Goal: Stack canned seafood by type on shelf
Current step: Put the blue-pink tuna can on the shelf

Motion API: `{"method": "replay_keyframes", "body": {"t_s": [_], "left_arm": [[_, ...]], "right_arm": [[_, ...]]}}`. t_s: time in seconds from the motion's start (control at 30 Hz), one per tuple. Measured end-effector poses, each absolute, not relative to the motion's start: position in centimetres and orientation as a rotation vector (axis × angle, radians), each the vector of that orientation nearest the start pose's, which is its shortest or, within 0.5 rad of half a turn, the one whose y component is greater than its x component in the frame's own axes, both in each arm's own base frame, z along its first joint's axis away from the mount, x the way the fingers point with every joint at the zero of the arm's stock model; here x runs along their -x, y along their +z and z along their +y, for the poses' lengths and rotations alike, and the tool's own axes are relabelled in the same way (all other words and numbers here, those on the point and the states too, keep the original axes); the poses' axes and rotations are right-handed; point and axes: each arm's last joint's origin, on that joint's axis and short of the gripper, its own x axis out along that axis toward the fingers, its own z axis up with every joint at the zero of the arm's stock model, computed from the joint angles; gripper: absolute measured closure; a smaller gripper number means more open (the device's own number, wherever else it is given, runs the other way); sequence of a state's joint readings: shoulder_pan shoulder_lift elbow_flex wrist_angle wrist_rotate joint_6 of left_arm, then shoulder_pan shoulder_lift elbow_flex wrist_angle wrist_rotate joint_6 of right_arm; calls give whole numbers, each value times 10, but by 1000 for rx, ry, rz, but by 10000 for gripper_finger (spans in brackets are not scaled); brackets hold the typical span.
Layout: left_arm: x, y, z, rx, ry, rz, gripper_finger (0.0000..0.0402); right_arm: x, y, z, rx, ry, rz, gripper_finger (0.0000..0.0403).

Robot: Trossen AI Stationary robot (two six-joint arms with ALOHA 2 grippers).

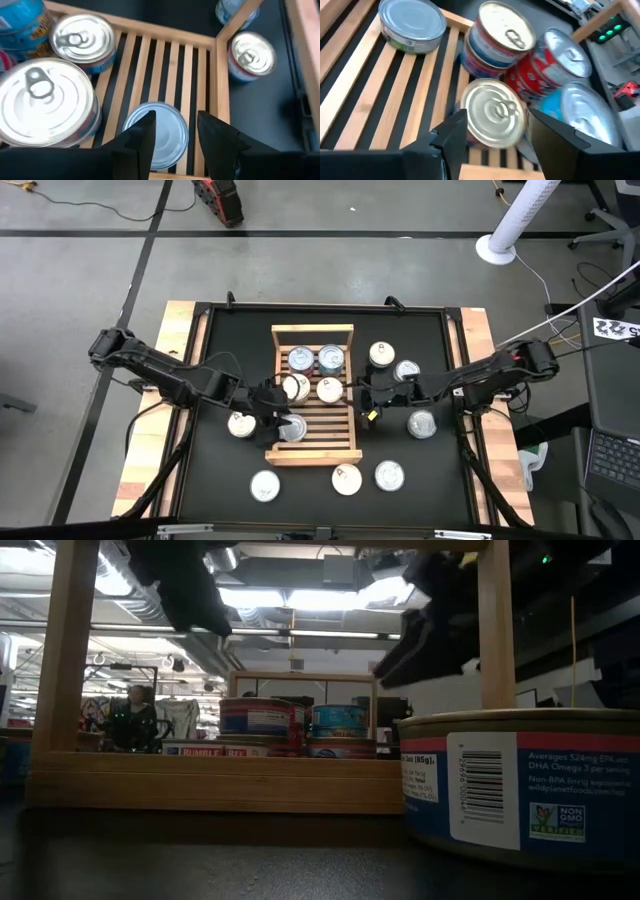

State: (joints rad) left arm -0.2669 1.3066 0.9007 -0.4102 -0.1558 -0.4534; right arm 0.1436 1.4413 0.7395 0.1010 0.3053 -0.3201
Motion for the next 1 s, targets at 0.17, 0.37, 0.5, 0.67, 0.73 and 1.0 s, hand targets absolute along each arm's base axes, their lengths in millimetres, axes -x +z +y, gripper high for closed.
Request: {"method": "replay_keyframes", "body": {"t_s": [0.17,0.37,0.5,0.67,0.73,1.0], "left_arm": [[-252,260,-58,282,94,745,263],[-251,264,-49,280,116,722,263],[-251,264,-45,260,121,723,263],[-252,264,-42,261,131,722,263],[-252,264,-42,254,128,722,263],[-252,264,-43,234,120,723,263]], "right_arm": [[-271,217,22,463,-142,652,198],[-253,220,-17,386,-277,785,198],[-245,212,-47,275,-295,877,198],[-238,202,-69,169,-259,953,198],[-236,200,-74,156,-278,980,198],[-230,196,-77,140,-284,1038,198]]}}
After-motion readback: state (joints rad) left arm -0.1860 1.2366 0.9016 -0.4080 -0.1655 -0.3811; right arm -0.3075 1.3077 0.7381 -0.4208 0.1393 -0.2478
